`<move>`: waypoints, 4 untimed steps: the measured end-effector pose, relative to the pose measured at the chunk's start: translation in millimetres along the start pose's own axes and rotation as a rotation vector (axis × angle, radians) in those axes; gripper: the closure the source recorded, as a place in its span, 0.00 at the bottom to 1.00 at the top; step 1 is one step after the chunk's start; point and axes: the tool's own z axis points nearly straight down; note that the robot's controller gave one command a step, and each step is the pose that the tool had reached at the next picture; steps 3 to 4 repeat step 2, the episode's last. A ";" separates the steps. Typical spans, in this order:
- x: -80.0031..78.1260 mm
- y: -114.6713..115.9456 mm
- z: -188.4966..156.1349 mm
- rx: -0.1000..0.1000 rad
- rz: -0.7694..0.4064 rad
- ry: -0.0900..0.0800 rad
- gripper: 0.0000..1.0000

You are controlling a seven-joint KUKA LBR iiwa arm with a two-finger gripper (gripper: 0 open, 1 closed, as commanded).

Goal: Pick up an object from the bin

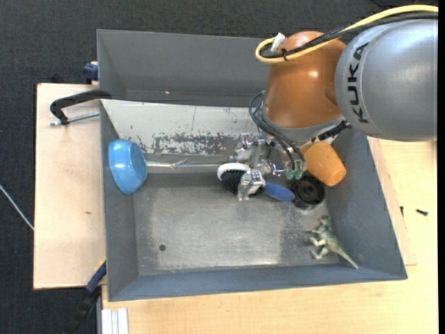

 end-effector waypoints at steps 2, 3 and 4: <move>-2.4 1.6 -15.8 0.000 0.002 -0.001 1.00; -2.4 1.6 -15.8 0.000 0.002 -0.001 1.00; -2.4 1.6 -15.8 0.000 0.002 -0.001 1.00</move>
Offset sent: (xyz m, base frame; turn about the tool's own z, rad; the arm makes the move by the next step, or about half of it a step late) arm 0.0001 0.0000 0.0029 0.0000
